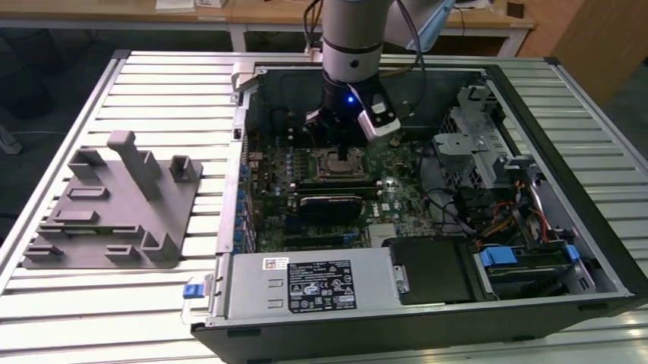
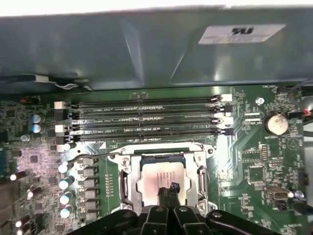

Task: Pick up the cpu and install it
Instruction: 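Close the cpu cover, then install the first cpu locking lever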

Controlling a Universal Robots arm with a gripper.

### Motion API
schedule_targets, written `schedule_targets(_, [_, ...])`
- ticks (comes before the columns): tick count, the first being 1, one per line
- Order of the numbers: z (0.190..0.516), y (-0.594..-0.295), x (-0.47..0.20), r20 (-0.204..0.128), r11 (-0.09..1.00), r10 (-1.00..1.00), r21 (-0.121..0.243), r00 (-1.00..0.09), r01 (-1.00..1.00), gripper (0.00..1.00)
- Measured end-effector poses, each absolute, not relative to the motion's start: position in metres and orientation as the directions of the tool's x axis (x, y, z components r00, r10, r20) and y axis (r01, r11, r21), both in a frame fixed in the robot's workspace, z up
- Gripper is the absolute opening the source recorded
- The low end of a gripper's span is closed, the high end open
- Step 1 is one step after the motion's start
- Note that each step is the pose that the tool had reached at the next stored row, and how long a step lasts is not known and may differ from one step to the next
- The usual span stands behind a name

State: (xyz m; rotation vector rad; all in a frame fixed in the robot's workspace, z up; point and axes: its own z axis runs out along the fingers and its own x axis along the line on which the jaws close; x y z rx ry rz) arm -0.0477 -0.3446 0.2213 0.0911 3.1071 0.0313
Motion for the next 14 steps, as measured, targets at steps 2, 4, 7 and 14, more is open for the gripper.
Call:
schedule_targets(2, [0.228,-0.345,-0.048,-0.032,0.998,0.059,0.021,-0.998,0.058,0.11])
schedule_targets(4, [0.234,-0.345,-0.048,-0.032,0.998,0.059,0.021,-0.998,0.058,0.11])
schedule_targets(7, [0.24,-0.345,-0.048,-0.032,0.998,0.059,0.021,-0.998,0.058,0.11])
schedule_targets(14, [0.24,-0.345,-0.048,-0.032,0.998,0.059,0.021,-0.998,0.058,0.11])
